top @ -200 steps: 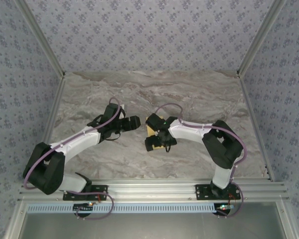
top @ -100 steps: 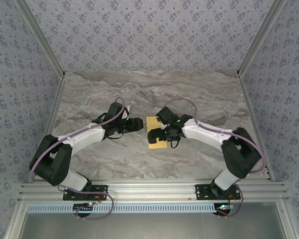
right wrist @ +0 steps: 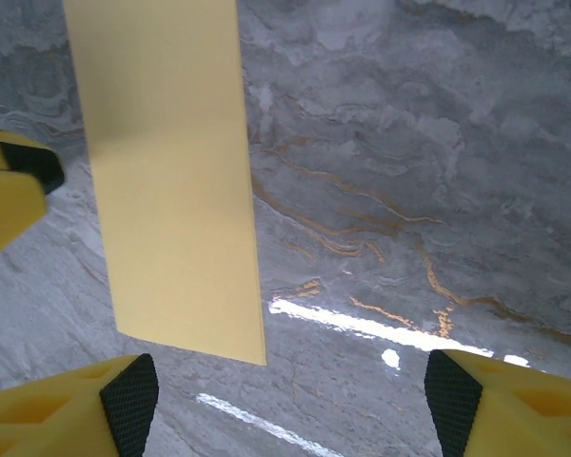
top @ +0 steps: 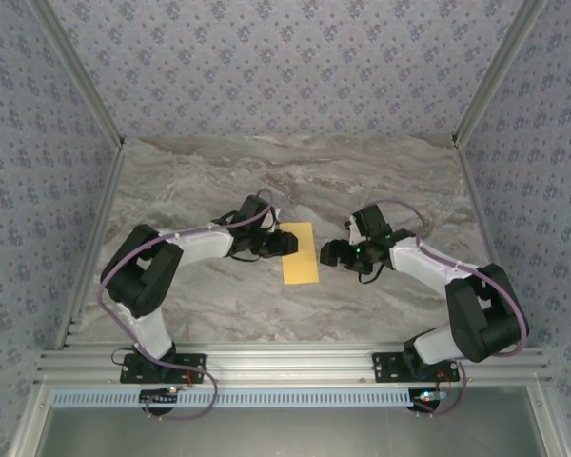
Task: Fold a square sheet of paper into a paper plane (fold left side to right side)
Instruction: Fold the triangle a second time at the center of the table.
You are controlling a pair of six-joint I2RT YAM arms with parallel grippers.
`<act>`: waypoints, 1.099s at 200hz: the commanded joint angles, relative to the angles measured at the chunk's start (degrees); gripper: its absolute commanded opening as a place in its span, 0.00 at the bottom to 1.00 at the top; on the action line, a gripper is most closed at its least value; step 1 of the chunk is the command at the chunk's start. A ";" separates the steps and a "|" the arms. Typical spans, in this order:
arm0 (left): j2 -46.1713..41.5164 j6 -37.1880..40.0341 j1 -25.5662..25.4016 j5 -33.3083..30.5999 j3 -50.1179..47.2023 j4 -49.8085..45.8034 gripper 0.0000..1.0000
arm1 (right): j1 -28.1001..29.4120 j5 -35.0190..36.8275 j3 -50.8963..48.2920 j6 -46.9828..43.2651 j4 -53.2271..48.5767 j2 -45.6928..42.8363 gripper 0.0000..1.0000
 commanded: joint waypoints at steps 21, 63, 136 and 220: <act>1.77 0.08 -0.02 -0.01 1.68 -1.42 0.43 | -0.59 -1.05 -0.37 -0.48 0.89 -0.71 0.76; 3.45 0.32 -0.06 0.11 1.66 -2.54 0.42 | -0.61 -2.48 0.62 -0.44 1.90 1.50 0.76; 3.15 0.60 -0.08 -1.50 0.36 -4.61 0.37 | 0.26 -5.53 3.00 0.60 2.87 5.56 0.72; 2.97 0.47 -0.02 -1.51 0.23 -4.08 0.36 | 6.09 -7.61 3.93 4.50 0.63 9.35 0.62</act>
